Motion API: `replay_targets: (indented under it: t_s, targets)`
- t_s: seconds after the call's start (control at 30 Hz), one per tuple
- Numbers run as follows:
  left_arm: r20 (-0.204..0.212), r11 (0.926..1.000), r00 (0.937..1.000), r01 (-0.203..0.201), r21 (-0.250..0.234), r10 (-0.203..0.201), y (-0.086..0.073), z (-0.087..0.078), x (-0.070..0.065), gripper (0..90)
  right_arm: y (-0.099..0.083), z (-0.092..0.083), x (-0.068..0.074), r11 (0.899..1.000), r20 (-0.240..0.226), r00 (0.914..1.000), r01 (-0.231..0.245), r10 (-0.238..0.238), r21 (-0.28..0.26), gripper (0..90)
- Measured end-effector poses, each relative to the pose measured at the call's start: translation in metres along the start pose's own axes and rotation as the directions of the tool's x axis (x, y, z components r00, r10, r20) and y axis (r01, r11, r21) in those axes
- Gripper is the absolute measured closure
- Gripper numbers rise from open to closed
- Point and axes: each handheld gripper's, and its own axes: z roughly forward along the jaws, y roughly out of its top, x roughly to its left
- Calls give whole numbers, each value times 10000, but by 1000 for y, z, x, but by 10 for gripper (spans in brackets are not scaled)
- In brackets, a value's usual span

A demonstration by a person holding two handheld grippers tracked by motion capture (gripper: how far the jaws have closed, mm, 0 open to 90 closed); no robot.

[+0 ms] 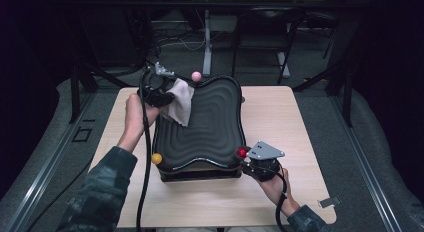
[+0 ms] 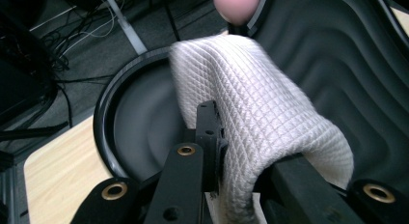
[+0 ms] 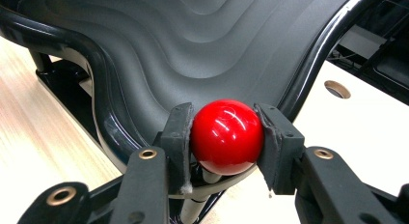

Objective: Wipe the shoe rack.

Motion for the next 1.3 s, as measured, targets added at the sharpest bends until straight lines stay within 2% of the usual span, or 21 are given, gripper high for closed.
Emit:
replay_targets:
  t_s: [0.1, 0.23, 0.3, 0.5, 0.63, 0.8, 0.97, 1.1, 1.23, 1.3]
  targets:
    - [132, 9999, 9999, 34, -114, -33, -15, -14, -6, 828, 0, 0, 0, 10000, 3, 10000, -3, 3, 13, 597]
    - [290, 9999, 9995, -111, 8, 110, -35, -26, -14, 830, 0, 0, 0, 10000, 22, 10000, 1, -1, 1, 597]
    - [360, 9999, 9993, -115, 14, 114, -44, -30, -18, 831, 0, 0, 0, 10000, 23, 10000, 5, -5, 5, 597]
    - [528, 9985, 9974, -506, 230, 494, -67, -43, -29, 837, 0, 0, 0, 10000, 38, 10000, 13, -13, 16, 597]
    - [621, 9989, 9972, -430, 205, 417, -83, -51, -37, 837, 0, 0, 1, 10000, 46, 10000, 2, -3, 36, 597]
    - [801, 9996, 9967, -166, 245, 145, -102, -53, -44, 828, 0, 0, 1, 10000, 76, 10000, 19, -19, 67, 597]
    - [1035, 9988, 9946, -122, 484, 71, -118, -43, -55, 826, 0, 0, 1, 10000, 78, 10000, 20, -21, 44, 597]
    - [1131, 9982, 9936, 2, 600, -70, -128, -37, -58, 834, 0, 0, 1, 10000, 82, 10000, 21, -22, 39, 597]
    - [1212, 9989, 9922, 226, 400, -273, -136, -38, -60, 841, 0, 0, 1, 10000, 74, 10000, 15, -15, 17, 597]
    - [1295, 9992, 9912, 217, 350, -261, -138, -40, -63, 845, 0, 0, 1, 10000, 83, 10000, 15, -15, 20, 597]
